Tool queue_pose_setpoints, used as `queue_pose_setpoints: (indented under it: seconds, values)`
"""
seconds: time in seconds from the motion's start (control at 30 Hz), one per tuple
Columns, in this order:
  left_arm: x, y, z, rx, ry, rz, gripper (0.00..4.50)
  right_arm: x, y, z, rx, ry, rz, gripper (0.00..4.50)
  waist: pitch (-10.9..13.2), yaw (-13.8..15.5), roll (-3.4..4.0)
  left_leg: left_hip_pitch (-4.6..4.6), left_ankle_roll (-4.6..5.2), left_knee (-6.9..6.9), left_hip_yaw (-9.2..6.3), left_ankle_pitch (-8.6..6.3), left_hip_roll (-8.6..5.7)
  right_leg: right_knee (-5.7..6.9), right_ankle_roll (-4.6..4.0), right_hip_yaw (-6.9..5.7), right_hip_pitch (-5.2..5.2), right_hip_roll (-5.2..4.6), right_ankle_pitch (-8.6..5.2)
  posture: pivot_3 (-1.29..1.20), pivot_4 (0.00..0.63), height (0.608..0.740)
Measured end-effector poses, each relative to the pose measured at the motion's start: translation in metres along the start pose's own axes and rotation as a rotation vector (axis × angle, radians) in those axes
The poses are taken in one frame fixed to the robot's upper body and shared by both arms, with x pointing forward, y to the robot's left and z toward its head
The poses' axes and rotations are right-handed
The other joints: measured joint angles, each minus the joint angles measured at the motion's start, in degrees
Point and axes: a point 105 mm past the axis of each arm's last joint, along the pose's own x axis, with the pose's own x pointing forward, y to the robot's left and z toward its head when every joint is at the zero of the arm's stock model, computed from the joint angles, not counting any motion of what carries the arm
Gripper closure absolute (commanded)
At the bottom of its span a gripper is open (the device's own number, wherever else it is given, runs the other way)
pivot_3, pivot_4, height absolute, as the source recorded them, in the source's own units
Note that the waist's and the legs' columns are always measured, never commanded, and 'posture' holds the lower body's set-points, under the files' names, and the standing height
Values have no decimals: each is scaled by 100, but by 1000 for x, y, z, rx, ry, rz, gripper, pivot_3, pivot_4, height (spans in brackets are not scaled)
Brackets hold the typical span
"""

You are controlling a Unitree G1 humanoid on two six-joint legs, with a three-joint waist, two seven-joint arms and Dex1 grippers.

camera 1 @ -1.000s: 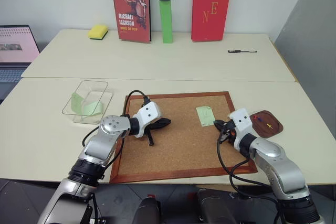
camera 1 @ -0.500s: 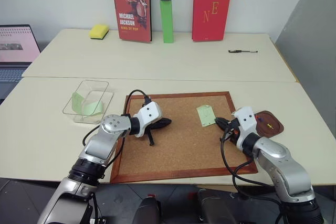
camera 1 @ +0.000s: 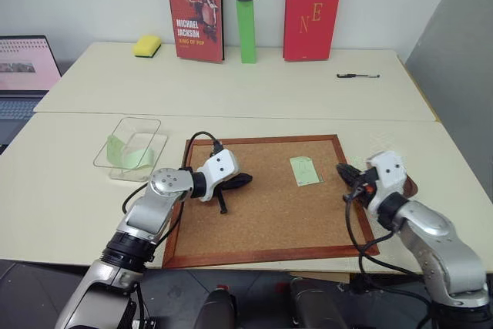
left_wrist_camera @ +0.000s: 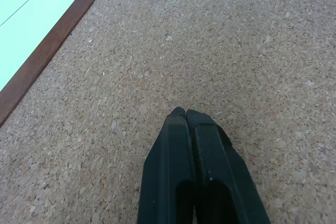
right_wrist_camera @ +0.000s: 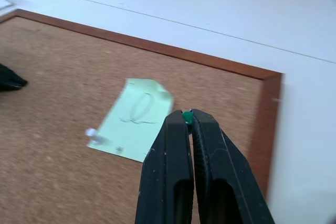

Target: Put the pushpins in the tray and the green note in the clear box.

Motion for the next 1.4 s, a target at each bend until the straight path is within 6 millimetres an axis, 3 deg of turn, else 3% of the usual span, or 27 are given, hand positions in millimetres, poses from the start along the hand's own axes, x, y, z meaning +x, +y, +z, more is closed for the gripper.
queue_pose_setpoints:
  seconds: [0.13,0.23,0.43,0.5,0.73,0.93,1.13,1.27,1.4]
  values:
    - [0,0,-1,-2,2,1,4500,-22,-46,-19,-115,136,-159,4446,0,3,0,3,0,1,1,0,0,-2,0,1,0,0,0,0,150,740]
    - [0,1,-2,-5,4,3,4500,-27,-60,-25,-145,179,-209,4446,-1,-5,2,6,1,1,1,0,2,-1,0,1,0,2,0,0,150,740]
    - [0,2,-2,-4,3,2,4500,-25,-66,-34,-146,220,-222,4446,-1,-6,2,4,1,4,3,1,1,-2,0,5,1,1,-1,0,150,740]
    - [0,2,-1,-2,2,2,4500,-22,-68,-35,-151,227,-224,4226,-1,-1,2,4,1,3,3,1,1,-2,0,3,1,1,-1,0,150,740]
    - [0,1,0,2,-1,3,4500,-19,-70,-40,-155,253,-218,2741,-2,2,2,2,0,2,3,0,0,-2,0,3,2,1,0,0,150,740]
    - [0,1,0,4,-3,3,4500,-17,-70,-35,-167,241,-216,2741,-1,2,2,3,1,3,2,0,0,-2,0,3,1,1,-1,0,150,740]
    - [0,0,0,3,-2,3,4500,-16,-63,-18,-172,159,-179,2741,-1,2,3,3,1,2,2,0,0,-2,0,3,1,1,-1,0,150,740]
    - [0,1,0,3,-1,3,4500,-12,-39,0,-144,62,-66,2741,-1,1,2,3,0,2,1,0,1,-2,0,2,1,1,-1,0,150,740]
    - [0,1,0,4,-1,2,4500,-1,-1,2,-92,19,72,2741,-1,0,2,2,0,2,1,0,1,-2,0,1,1,1,-1,0,150,740]
